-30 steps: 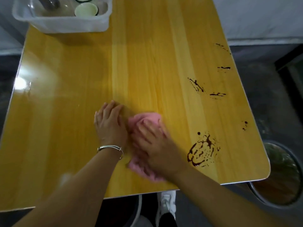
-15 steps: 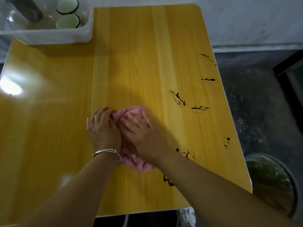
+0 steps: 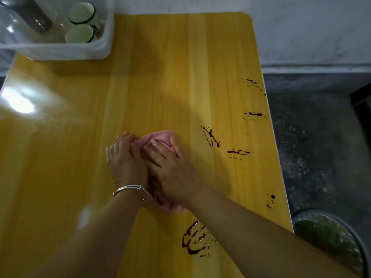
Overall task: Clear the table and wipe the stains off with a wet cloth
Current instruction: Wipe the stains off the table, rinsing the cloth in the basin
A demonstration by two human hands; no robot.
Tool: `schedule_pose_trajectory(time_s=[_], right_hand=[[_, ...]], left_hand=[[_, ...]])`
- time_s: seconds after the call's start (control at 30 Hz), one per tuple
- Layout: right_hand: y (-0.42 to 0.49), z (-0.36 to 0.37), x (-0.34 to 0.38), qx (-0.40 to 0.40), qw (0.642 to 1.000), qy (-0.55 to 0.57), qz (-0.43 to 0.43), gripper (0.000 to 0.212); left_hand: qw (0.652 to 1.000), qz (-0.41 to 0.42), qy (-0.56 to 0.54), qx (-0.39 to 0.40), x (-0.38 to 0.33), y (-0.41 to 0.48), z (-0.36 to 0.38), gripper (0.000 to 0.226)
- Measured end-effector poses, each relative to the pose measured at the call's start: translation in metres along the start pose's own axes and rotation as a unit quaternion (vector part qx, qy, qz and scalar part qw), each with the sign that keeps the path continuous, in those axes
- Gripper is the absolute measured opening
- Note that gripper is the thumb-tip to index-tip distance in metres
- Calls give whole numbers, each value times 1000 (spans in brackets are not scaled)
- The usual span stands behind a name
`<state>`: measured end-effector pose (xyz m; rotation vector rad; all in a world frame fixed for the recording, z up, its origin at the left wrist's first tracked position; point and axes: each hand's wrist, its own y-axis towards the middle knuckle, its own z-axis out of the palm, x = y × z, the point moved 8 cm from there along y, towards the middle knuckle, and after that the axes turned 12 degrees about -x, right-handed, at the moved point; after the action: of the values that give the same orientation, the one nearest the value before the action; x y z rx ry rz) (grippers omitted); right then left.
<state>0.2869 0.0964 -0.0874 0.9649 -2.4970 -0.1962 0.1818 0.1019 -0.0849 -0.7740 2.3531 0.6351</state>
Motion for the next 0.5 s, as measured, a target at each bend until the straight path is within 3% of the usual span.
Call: schedule_pose_trajectory(time_s=[0.23,0.33,0.5], right_hand=[[50,-7,-41,91,993,-53,45,47],[64,-5,-55,88,993,-63,46,47],[109,-10,-111,61,987,-86,124,49]], left_hand=[[1000,13,-15,1,-28,-2,21,39],[1000,-7,-22,-11,-35,4,28,41],[999,40,-7,5,-49,10,45,41]])
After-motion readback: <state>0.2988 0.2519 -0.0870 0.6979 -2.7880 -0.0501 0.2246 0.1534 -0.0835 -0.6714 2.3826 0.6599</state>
